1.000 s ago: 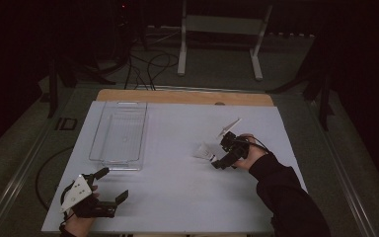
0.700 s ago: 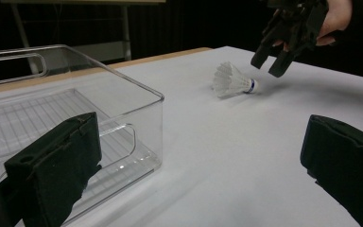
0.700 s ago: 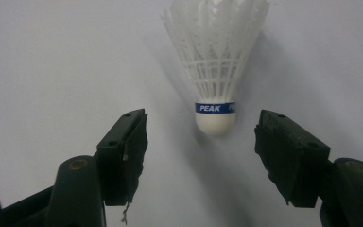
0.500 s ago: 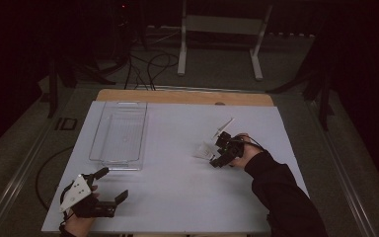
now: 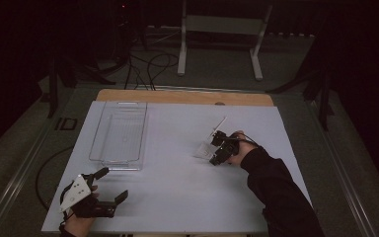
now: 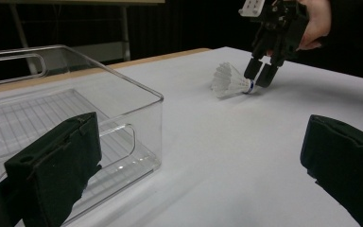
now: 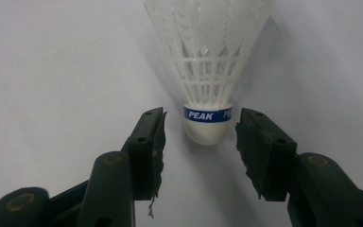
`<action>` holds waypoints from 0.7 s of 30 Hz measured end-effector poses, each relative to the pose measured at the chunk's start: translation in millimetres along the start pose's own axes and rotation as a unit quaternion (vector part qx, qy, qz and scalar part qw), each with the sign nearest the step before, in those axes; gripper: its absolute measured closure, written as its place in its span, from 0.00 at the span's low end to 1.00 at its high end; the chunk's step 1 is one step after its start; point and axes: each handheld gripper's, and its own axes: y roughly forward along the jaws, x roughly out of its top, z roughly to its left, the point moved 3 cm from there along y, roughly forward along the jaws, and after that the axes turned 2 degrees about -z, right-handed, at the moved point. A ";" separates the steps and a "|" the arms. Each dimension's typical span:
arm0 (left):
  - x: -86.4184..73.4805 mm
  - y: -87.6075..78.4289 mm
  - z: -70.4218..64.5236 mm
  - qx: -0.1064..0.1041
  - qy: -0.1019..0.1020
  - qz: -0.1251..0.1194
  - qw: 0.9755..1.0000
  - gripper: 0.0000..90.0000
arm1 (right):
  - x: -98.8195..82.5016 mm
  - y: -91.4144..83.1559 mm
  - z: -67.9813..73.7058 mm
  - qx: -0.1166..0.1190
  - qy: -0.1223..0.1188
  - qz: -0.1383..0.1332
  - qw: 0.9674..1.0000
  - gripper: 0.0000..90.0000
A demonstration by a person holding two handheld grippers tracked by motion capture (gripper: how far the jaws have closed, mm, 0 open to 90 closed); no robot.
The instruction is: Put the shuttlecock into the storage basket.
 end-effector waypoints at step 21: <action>-0.4 0.7 -0.2 -0.002 -0.001 0.002 1.000 0.00 | 2.6 17.0 -1.7 -0.015 -0.028 0.030 0.999 0.70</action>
